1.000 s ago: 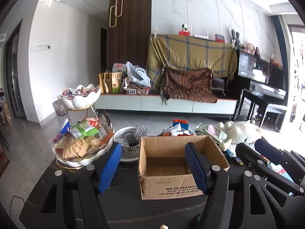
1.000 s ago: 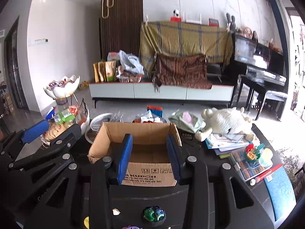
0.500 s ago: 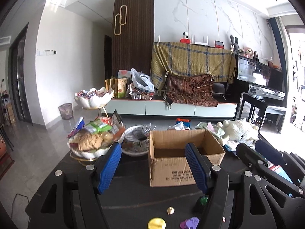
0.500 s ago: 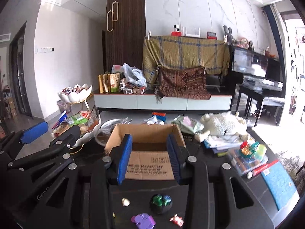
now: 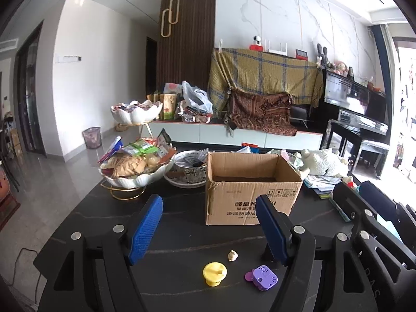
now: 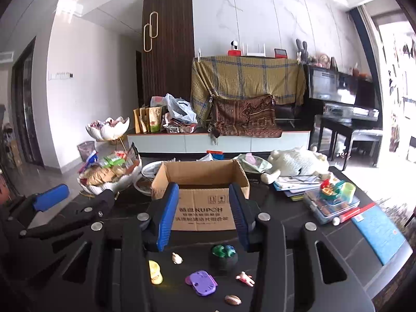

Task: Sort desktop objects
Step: 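Withdraw both open grippers from the box back over the table, then move the right gripper toward the brown football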

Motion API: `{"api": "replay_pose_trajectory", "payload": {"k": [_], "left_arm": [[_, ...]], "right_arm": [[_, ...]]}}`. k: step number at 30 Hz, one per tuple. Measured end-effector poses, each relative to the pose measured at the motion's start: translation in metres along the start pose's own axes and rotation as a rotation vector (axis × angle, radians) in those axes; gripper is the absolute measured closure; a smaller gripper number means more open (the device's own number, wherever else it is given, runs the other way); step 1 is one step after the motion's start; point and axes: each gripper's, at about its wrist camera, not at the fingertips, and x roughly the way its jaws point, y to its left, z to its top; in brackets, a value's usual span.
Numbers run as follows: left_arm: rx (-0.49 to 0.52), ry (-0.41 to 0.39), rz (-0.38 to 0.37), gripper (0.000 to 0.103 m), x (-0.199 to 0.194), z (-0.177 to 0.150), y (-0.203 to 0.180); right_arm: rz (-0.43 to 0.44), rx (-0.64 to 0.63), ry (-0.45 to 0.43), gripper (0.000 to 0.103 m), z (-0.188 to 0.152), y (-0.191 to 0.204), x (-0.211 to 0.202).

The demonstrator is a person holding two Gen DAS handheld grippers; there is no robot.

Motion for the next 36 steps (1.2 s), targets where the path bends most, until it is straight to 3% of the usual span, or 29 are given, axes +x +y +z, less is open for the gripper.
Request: {"api": "replay_pose_trajectory", "payload": {"k": [12,16,23,29,36], "left_arm": [[0.033,0.012,0.025,0.033,-0.011,-0.032,0.0],[0.056,0.053,0.009,0.033,-0.006,-0.043,0.0],[0.06,0.056,-0.014,0.033,-0.007,-0.053,0.001],[0.081,0.028,0.0,0.033,-0.008,-0.059,-0.002],[0.069,0.063,-0.019,0.031,0.001,-0.07,-0.001]], "right_arm": [[0.014,0.004,0.044,0.065,-0.029,0.0,-0.015],[0.028,0.002,0.083,0.065,-0.044,-0.003,-0.012],[0.024,-0.03,0.056,0.065,-0.058,-0.003,-0.019],[0.042,-0.017,0.08,0.065,-0.068,-0.005,-0.016],[0.051,-0.014,0.126,0.065,-0.077,-0.008,-0.011]]}}
